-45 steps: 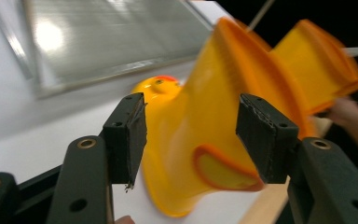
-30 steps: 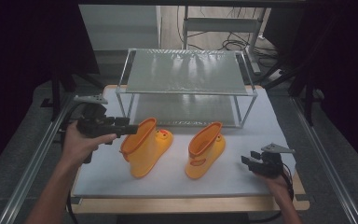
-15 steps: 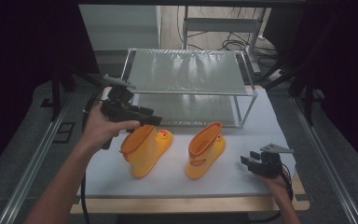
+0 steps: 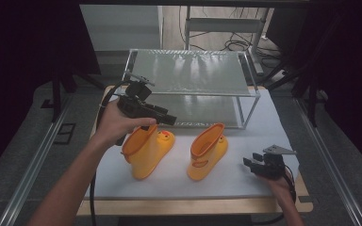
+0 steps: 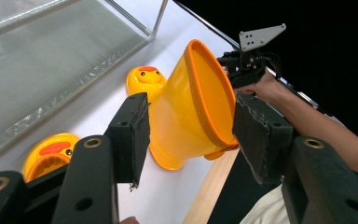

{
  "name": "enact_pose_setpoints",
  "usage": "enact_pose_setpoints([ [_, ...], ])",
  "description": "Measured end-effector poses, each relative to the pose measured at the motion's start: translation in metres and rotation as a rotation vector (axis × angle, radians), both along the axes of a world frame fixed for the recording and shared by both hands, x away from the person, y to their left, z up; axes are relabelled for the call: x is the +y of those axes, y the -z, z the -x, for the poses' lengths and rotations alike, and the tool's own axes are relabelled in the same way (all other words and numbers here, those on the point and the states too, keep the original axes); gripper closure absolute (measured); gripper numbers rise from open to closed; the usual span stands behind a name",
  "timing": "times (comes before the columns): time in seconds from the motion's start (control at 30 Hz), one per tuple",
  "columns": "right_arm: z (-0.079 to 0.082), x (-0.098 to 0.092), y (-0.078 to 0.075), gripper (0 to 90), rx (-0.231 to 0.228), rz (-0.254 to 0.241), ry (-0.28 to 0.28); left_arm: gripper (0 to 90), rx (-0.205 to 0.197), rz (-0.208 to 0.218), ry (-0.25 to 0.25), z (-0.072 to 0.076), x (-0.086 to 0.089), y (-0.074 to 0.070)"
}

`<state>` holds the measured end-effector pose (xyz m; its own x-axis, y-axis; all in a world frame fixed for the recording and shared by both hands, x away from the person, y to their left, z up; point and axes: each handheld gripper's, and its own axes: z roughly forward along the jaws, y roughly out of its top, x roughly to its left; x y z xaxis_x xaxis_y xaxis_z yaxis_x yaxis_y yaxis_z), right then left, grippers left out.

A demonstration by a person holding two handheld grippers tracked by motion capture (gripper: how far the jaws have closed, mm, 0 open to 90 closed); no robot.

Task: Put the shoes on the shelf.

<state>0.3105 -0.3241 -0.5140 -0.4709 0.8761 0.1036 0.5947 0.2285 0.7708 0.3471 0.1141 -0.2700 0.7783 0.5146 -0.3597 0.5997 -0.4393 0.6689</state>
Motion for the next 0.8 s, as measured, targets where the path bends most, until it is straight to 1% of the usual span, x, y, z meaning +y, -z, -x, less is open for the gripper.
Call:
enact_pose_setpoints([
  [0.27,0.0,0.0,0.0,47.1,0.002,-0.001,0.001,46.6,0.025,-0.024,0.013,-0.007,-0.014,0.004],
  [0.4,0.0,0.0,0.0,47.1,0.002,-0.001,0.002,46.7,0.029,-0.039,0.022,-0.01,-0.023,0.004],
  [0.5,0.0,0.0,0.0,47.1,0.0,0.002,0.001,46.7,0.033,-0.041,0.032,-0.011,-0.029,0.005],
  [0.63,0.0,0.0,0.0,47.1,0.001,0.001,0.001,46.7,0.042,-0.054,0.046,-0.014,-0.037,0.008],
  [0.7,0.0,-0.001,0.0,47.1,0.0,0.002,0.0,46.6,0.052,-0.053,0.046,-0.015,-0.041,0.01],
  [0.8,-0.001,-0.001,0.0,47.1,-0.001,0.001,0.001,46.7,0.055,-0.061,0.049,-0.017,-0.045,0.012],
])
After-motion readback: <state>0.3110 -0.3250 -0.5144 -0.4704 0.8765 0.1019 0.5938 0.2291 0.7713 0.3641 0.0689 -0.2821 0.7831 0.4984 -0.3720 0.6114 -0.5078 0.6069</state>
